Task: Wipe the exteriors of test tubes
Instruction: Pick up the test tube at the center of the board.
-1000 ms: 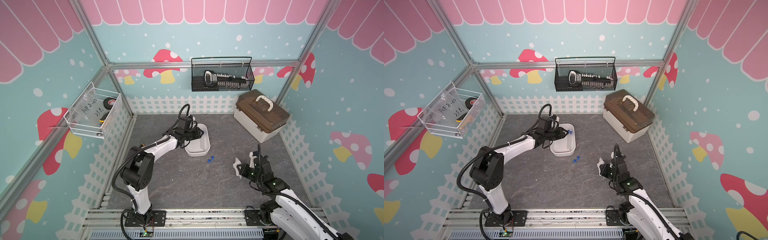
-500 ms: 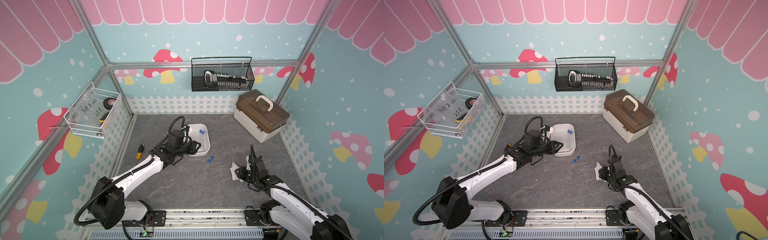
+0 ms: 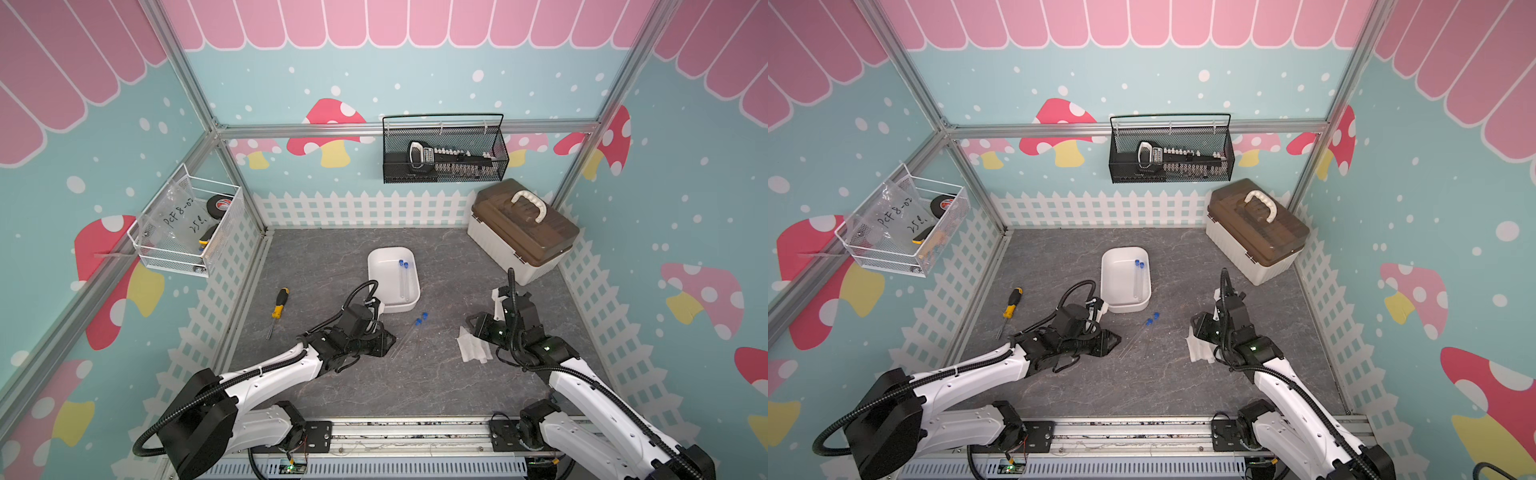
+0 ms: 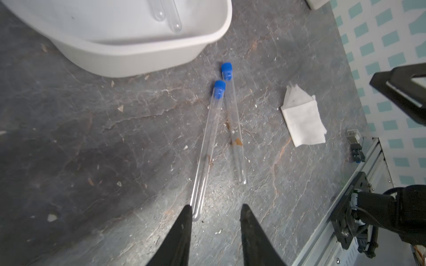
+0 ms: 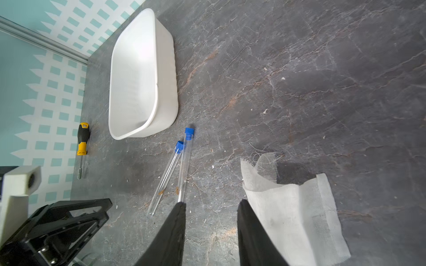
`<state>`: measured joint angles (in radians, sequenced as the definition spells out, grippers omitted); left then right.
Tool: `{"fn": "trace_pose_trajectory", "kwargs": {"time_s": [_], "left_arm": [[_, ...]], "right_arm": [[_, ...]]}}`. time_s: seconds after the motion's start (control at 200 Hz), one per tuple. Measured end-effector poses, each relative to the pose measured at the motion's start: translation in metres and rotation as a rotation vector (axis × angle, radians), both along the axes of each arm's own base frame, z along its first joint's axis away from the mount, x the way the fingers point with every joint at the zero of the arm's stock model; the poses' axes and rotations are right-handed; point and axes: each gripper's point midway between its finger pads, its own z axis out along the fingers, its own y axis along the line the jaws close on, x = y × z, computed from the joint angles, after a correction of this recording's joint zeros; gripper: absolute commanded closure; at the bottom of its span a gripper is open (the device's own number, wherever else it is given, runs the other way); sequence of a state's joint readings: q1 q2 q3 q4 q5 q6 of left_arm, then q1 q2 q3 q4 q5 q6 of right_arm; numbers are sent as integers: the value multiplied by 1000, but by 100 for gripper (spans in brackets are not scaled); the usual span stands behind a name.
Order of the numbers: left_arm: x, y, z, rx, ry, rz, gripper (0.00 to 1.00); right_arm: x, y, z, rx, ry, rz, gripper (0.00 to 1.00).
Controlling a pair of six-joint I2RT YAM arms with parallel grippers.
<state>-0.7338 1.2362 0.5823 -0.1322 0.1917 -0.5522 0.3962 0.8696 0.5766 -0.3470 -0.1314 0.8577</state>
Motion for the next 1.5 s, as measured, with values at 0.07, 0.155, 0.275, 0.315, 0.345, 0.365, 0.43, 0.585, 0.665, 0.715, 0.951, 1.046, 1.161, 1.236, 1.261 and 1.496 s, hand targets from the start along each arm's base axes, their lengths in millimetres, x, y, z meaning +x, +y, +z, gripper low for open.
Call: {"fn": "trace_pose_trajectory", "kwargs": {"time_s": [0.07,0.155,0.275,0.315,0.345,0.365,0.43,0.585,0.665,0.715,0.951,1.046,1.161,1.236,1.261,1.496], "left_arm": [[-2,-4,-7,19,2,-15,62],[-4,-6,-19,54,10,-38,62],[-9,-10,-37,111,25,-80,62],[-11,-10,-43,131,33,-94,62],[-11,-11,-47,147,39,-105,62],[-12,-12,-49,157,41,-112,62],[-12,-13,-54,189,41,-130,62],[-10,-18,-58,234,23,-168,62],[-9,-20,-61,254,19,-184,62],[-11,-21,-64,269,23,-196,62],[-15,-21,-69,338,4,-220,70],[-13,-21,-70,365,-7,-220,75],[-11,-21,-71,405,-26,-220,79],[-11,-23,-72,429,-40,-221,80],[-11,-23,-72,437,-46,-222,80],[-10,-25,-73,494,-86,-212,85]], "right_arm": [[-2,2,0,1,2,9,62],[-5,4,1,5,2,16,62],[-6,6,4,12,-4,20,62],[-7,6,5,15,-6,20,62],[-7,7,5,16,-7,21,62],[-7,7,5,18,-8,20,62],[-7,7,6,20,-10,18,62],[-8,7,8,24,-16,19,62],[-8,8,8,26,-16,19,62],[-8,7,8,27,-16,18,62],[-9,7,8,30,-19,15,62],[-10,6,8,30,-18,14,62],[-11,5,6,28,-17,11,62],[-12,4,6,27,-16,8,62],[-12,4,6,27,-16,8,62],[-13,4,7,27,-18,7,62]]}}
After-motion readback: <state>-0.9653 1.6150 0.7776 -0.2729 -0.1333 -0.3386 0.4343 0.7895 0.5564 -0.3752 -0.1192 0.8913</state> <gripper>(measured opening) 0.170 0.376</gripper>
